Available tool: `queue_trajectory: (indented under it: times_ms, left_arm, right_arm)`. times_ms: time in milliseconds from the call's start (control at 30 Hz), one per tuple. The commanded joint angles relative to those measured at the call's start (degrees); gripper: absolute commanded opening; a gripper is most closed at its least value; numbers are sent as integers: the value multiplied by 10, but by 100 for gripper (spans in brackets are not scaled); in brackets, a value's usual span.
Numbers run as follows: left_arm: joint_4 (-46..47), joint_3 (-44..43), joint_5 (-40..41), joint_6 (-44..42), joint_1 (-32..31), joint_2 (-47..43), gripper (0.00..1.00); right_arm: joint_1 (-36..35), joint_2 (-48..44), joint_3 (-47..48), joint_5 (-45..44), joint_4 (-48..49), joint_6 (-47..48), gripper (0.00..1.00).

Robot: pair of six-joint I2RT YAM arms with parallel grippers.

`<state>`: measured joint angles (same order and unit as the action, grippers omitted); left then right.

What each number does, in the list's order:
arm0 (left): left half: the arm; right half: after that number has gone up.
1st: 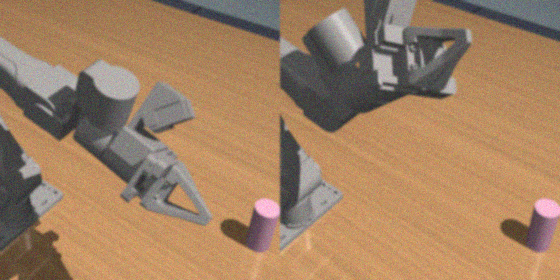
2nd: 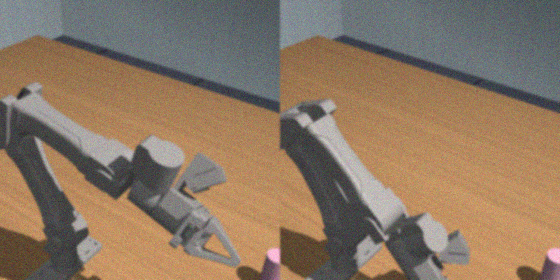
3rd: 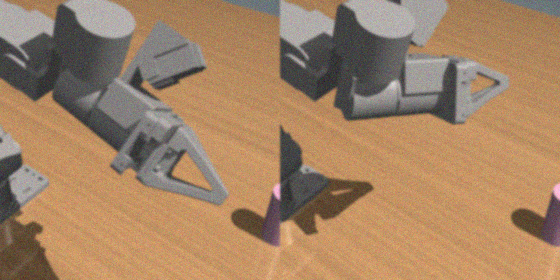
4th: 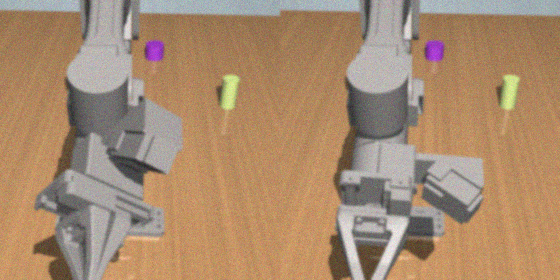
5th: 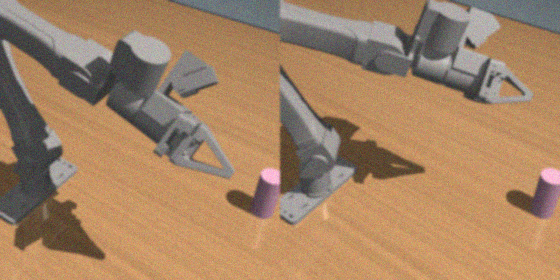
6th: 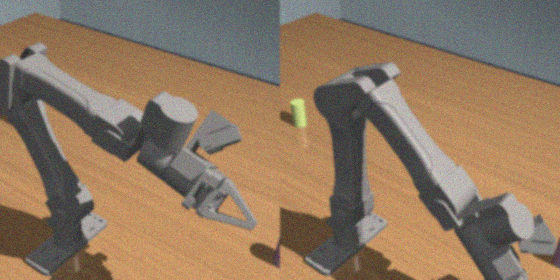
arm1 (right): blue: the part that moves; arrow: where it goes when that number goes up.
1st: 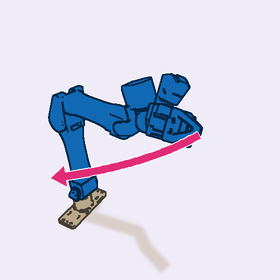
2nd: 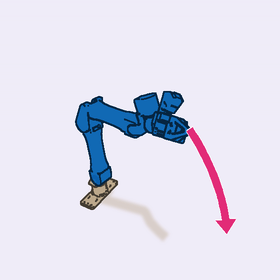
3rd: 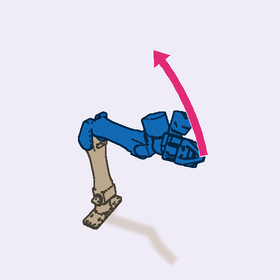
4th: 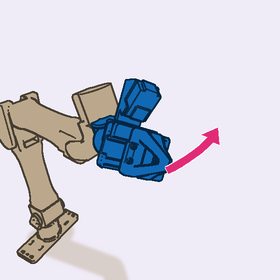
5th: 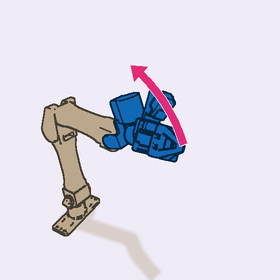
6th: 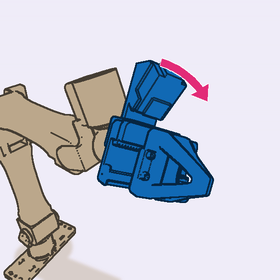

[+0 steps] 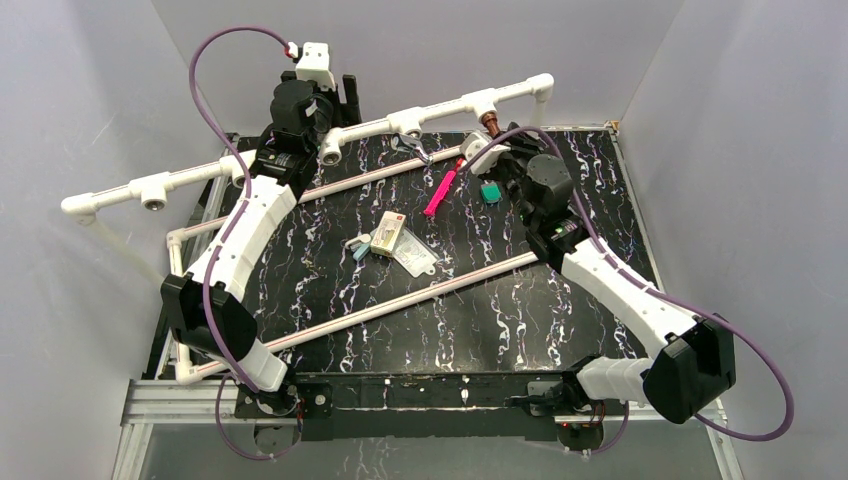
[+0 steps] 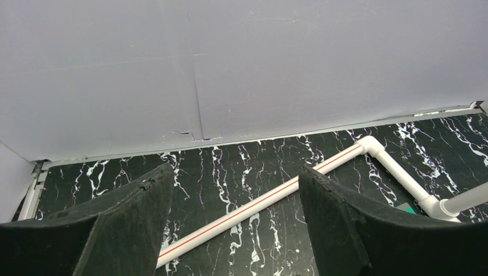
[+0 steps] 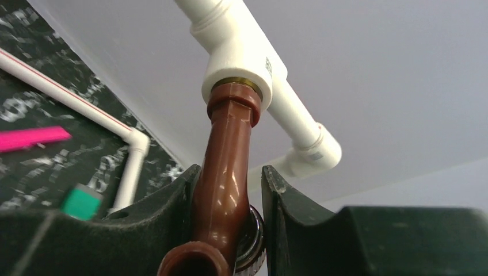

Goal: Install the water faucets

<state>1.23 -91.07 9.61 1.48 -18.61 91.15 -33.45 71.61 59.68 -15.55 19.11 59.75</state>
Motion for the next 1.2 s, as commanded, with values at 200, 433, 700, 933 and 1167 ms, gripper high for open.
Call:
queue_trajectory:
  times_ms: [200,433,700,933,1167]
  left_arm:
    - [-123,49,-4,-4,-3,42,76]
    - [-123,47,-9,-2,-3,45,76]
    - [-123,49,-12,0,-3,47,76]
    - [-126,46,-10,-1,-3,49,76]
    - [-126,44,-15,2,-3,50,76]
  right_arm:
    - [-17,-4,68,-1,-85,-458,1]
    - [-18,-23,60,14,-85,-660,1]
    - [-18,-30,65,20,-87,-841,1]
    - [-16,-49,43,29,-60,-1015,1]
    - [-13,-68,9,26,-13,-1213,1]
